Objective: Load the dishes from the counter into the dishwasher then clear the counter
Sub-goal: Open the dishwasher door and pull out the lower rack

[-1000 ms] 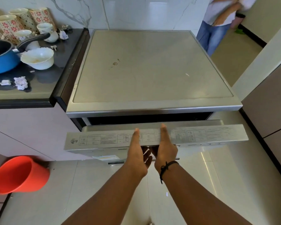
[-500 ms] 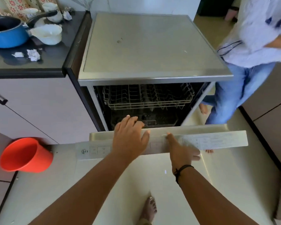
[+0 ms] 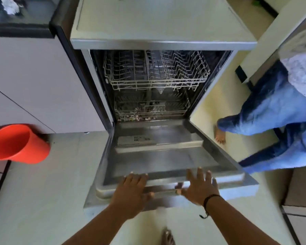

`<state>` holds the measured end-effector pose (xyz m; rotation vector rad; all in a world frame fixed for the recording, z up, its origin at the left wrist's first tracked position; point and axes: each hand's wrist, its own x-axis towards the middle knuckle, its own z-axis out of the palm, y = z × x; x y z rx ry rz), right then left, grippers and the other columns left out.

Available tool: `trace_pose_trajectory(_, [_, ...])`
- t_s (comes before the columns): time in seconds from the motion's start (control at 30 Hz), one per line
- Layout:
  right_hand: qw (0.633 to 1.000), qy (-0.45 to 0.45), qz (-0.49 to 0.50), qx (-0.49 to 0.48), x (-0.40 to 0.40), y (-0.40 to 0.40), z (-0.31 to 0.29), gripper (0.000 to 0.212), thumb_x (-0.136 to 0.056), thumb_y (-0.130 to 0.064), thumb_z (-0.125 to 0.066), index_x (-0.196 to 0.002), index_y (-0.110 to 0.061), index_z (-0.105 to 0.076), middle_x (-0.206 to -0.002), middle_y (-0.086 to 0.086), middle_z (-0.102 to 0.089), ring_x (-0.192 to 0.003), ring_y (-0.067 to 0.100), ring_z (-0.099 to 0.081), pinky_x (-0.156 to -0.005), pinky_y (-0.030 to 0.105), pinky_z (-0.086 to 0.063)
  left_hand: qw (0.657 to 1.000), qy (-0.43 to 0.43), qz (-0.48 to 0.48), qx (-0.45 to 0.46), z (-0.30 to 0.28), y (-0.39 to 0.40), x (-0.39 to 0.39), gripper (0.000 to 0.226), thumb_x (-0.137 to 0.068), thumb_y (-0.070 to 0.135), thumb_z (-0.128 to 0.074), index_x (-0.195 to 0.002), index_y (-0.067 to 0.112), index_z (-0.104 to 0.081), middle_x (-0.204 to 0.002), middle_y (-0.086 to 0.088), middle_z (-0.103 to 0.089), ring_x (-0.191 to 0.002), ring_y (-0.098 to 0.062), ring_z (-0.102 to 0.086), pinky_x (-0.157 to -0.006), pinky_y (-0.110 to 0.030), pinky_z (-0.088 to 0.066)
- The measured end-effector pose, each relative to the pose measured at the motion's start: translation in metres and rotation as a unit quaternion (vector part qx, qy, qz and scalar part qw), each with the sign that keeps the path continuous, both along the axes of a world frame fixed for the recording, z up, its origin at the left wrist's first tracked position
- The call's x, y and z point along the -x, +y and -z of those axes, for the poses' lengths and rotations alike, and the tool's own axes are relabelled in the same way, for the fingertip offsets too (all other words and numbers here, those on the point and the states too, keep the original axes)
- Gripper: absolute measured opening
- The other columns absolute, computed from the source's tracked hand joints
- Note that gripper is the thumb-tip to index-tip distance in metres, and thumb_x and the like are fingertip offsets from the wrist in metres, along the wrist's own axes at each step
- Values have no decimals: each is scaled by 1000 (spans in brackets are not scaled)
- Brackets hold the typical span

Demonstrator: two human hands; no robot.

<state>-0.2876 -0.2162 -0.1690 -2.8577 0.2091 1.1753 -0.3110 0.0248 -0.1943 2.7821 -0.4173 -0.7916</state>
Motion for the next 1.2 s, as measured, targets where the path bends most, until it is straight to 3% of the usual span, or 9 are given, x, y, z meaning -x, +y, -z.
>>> trace_pose_trajectory(0.1, [999,46,-23,11,32,-3,47,89,-87,-71,-31,-152,-26,12,-158,14,18,-144,43,13,-118,52,0,998,43,15,-34,40,-7,34,87,-81,73,-13,-152,23,-12,-158,-2,-21,-147,-27,-10,-117,-46,-12])
trace_pose_trajectory(0.2, [995,85,-50,31,60,-6,103,89,-88,-69,-32,-152,-25,13,-158,16,18,-143,45,11,-118,51,-1,991,127,-9,-41,99,-10,64,85,-83,80,-16,-135,22,-47,-129,-2,-62,-123,-25,-54,-100,-42,-42])
trace_pose_trajectory(0.37, [983,154,-94,25,87,-18,198,99,-81,-73,-40,-151,-28,14,-158,17,17,-143,46,9,-118,52,-3,985,167,-18,-45,199,-16,102,82,-79,80,-19,-127,23,-54,-127,-4,-61,-102,-24,-68,-89,-40,-50])
trace_pose_trajectory(0.47, [977,188,-102,8,96,-25,251,102,-80,-65,-48,-150,-30,17,-157,15,22,-144,43,12,-118,49,-1,974,223,-3,-38,242,-22,104,112,-58,90,8,-151,31,-13,-152,-1,5,-144,-22,-12,-112,-49,-26])
trace_pose_trajectory(0.53, [974,205,-96,-6,99,-28,284,101,-80,-60,-50,-149,-32,18,-157,14,23,-144,42,13,-119,47,-1,961,273,-3,-35,270,-26,108,122,-40,90,14,-148,33,17,-145,4,32,-142,-20,20,-118,-43,0])
trace_pose_trajectory(0.77, [959,266,-96,-32,78,-38,364,94,-80,-38,-53,-150,-38,10,-160,8,15,-146,37,-6,-116,45,-22,950,298,-7,-94,350,-31,101,86,-86,76,-26,-151,32,11,-158,1,21,-147,-26,12,-119,-44,0])
trace_pose_trajectory(1.0, [955,283,-76,-37,61,-33,375,85,-84,-25,-47,-150,-39,5,-161,10,5,-139,36,-31,-109,44,-35,940,326,-48,-89,344,-32,99,111,-53,93,10,-150,39,8,-159,5,16,-148,-25,8,-119,-42,-4])
trace_pose_trajectory(1.1, [965,248,-52,-65,56,-43,347,81,-87,-31,-46,-151,-37,2,-160,8,-15,-137,28,-38,-109,38,-35,935,326,-110,-83,306,-31,91,86,-79,81,-9,-152,37,-3,-161,4,2,-148,-22,-3,-118,-40,-12])
trace_pose_trajectory(1.2, [970,233,-18,-64,51,-53,307,82,-89,-35,-45,-153,-29,6,-158,9,-21,-137,26,-38,-110,37,-35,932,327,-128,-87,256,-20,80,92,-74,82,-5,-152,34,-6,-161,6,-2,-148,-18,-8,-117,-37,-16])
